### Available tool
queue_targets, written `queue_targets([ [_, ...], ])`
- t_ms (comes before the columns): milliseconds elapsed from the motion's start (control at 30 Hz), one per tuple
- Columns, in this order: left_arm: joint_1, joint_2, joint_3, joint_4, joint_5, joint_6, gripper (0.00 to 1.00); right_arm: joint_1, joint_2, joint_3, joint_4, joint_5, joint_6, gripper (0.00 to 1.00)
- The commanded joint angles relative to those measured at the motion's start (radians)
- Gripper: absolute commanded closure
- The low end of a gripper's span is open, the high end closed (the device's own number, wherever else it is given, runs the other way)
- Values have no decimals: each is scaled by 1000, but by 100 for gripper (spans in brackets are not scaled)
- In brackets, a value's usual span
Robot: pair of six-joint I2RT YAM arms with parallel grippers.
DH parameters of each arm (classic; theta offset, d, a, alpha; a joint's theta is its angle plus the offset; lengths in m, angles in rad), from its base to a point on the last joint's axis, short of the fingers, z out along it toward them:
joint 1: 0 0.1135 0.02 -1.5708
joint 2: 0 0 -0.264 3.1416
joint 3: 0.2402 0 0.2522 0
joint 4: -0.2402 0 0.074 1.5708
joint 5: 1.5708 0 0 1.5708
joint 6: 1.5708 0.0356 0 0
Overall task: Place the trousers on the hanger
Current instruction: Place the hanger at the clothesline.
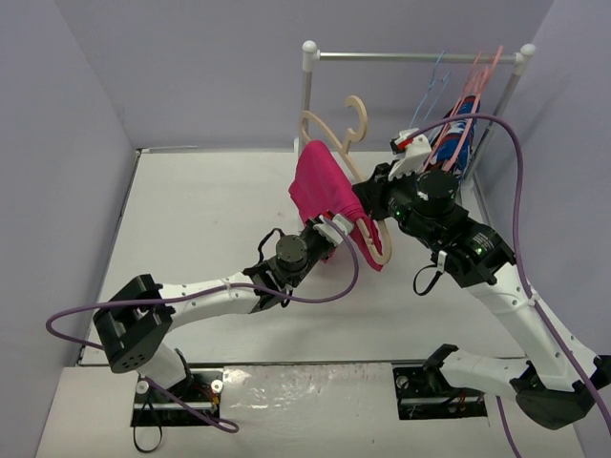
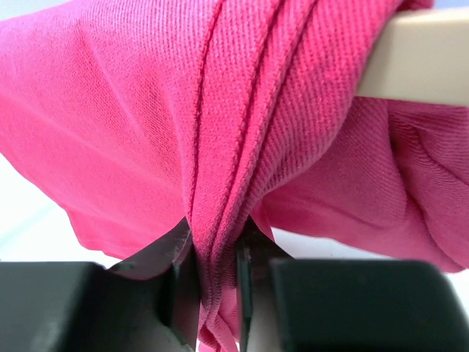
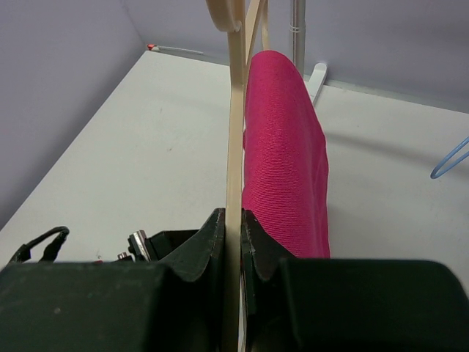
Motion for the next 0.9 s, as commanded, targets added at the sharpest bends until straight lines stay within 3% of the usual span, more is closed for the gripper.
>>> queue_targets([
  [0,-2,-26,65,74,41,0,100,5,-64,28,302,7,0,100],
  [533,-11,-175,116,-49,145,-55,100,7,-72,-72,356,31,-30,100],
  [867,-42,-176,163,-123,189,-60,100,7,-62,-88,373,45,-39,100],
])
